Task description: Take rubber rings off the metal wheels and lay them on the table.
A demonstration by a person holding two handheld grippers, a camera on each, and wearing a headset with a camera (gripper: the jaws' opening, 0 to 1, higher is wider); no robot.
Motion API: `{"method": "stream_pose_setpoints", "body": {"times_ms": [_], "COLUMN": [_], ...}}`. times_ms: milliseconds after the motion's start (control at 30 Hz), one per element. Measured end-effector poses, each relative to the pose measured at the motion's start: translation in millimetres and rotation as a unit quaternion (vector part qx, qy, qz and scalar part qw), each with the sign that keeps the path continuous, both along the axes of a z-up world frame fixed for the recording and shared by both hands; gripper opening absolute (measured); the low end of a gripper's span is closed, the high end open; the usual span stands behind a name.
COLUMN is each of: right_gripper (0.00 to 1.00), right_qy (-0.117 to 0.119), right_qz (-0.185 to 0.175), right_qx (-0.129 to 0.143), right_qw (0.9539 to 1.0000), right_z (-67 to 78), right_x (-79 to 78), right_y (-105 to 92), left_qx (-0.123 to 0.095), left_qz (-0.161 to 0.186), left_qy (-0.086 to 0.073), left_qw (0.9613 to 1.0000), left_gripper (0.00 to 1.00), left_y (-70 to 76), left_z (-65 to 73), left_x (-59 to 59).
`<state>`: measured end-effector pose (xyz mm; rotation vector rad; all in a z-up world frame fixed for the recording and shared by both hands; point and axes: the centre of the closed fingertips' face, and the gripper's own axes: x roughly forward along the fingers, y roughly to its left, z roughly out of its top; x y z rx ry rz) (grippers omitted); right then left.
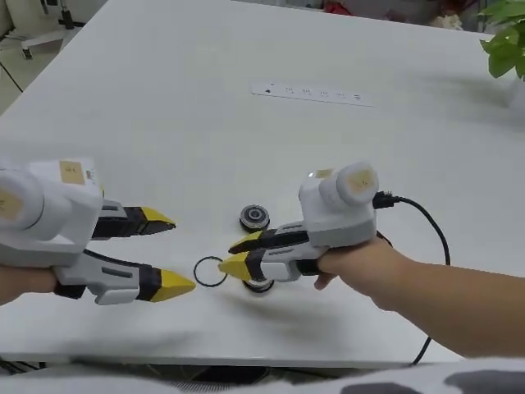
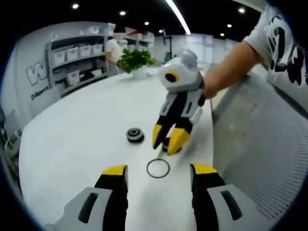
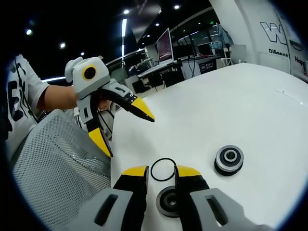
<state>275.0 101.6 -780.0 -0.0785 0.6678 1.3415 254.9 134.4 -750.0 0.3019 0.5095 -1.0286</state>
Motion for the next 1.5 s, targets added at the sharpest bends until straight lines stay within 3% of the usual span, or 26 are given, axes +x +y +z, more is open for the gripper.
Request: {"method": "stream_pose_setpoints", "body": {"times_ms": [733, 1500], "right_gripper": [0.23, 0.23], "right_qy": [-0.003, -0.010], "right_qz": [-0.019, 0.005], "right_qx": [0.004, -0.040], "right_qw": [0.9998, 0.9992], "right_z": [13.2, -9.4], "right_x": [7.6, -2.2], "right_y": [-40.2, -61.5], "left_qx": [0.004, 0.009], "left_qz": [-0.032, -0.058], "left_qy": [-0.007, 0.010], "left_qw": [0.9995, 0.9982], "left_gripper": [0.53, 0.51], "left_y": [-30.5, -57.2], "left_z": [7.7, -4.5], "left_x": [9.7, 14.1]}}
